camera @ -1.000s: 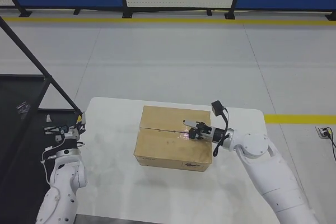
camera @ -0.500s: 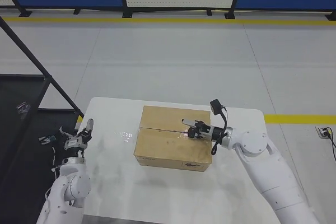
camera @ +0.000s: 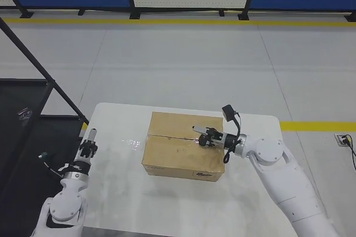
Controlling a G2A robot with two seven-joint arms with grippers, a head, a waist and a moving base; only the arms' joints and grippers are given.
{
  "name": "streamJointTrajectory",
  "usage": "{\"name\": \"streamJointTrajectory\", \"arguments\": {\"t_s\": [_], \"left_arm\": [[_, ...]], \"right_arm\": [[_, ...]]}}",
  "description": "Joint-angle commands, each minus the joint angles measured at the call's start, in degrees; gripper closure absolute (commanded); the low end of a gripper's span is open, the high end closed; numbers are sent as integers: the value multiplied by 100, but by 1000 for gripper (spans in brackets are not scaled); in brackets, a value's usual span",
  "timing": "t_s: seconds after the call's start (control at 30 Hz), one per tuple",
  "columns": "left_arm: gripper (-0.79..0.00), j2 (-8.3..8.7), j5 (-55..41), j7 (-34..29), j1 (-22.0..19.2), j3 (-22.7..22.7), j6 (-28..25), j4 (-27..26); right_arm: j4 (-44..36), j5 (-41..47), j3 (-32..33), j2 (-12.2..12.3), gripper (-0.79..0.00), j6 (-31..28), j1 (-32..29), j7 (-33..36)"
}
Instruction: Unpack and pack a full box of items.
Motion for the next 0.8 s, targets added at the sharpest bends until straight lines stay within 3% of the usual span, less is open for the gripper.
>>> {"name": "streamJointTrajectory", "arguments": {"t_s": [0.0,0.13,0.37,0.5,0.77], "left_arm": [[-785,-22,-942,-489,-27,56,361,-24],[-785,-42,-1844,-1207,-225,157,1241,170],[-785,-72,-3204,-2218,-719,295,2104,800],[-785,-84,-3738,-2542,-996,381,2446,1157],[-785,-88,-3697,-2427,-981,440,2409,1179]], "right_arm": [[7,10,-7,-2,-785,-4,1,3],[13,20,-22,-3,-785,-43,-11,7],[32,35,-27,0,-785,-67,-36,3],[41,25,-31,2,-785,-62,-35,1],[24,28,13,22,-785,-56,-79,-3]]}}
